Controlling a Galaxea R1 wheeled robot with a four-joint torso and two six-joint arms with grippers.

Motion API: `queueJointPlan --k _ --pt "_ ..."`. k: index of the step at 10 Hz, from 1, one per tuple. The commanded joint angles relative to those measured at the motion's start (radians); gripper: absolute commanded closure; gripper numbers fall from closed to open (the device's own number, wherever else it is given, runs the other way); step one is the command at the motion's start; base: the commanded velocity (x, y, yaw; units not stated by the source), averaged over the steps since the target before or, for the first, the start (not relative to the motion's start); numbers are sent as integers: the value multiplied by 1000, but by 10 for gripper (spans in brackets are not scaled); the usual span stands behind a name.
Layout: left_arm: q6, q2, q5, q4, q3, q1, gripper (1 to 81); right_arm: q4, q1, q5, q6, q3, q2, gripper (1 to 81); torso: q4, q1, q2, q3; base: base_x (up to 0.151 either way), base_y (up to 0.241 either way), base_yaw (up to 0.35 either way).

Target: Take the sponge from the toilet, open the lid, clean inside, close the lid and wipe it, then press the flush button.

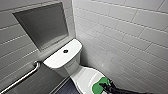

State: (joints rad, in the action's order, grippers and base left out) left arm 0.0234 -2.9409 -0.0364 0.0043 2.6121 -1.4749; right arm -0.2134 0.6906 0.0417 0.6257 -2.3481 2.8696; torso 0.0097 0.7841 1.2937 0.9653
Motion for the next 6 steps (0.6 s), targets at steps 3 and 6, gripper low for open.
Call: queueJointPlan --k 3,6 --pt "-2 12 82 -9 -3 -32 10 19 -82 -40 -6 -86 64 10 0 0 0 0 0 0 0" --pt "-2 24 82 -13 -3 -37 10 112 -50 36 -6 -166 107 10 0 0 0 0 0 0 0"
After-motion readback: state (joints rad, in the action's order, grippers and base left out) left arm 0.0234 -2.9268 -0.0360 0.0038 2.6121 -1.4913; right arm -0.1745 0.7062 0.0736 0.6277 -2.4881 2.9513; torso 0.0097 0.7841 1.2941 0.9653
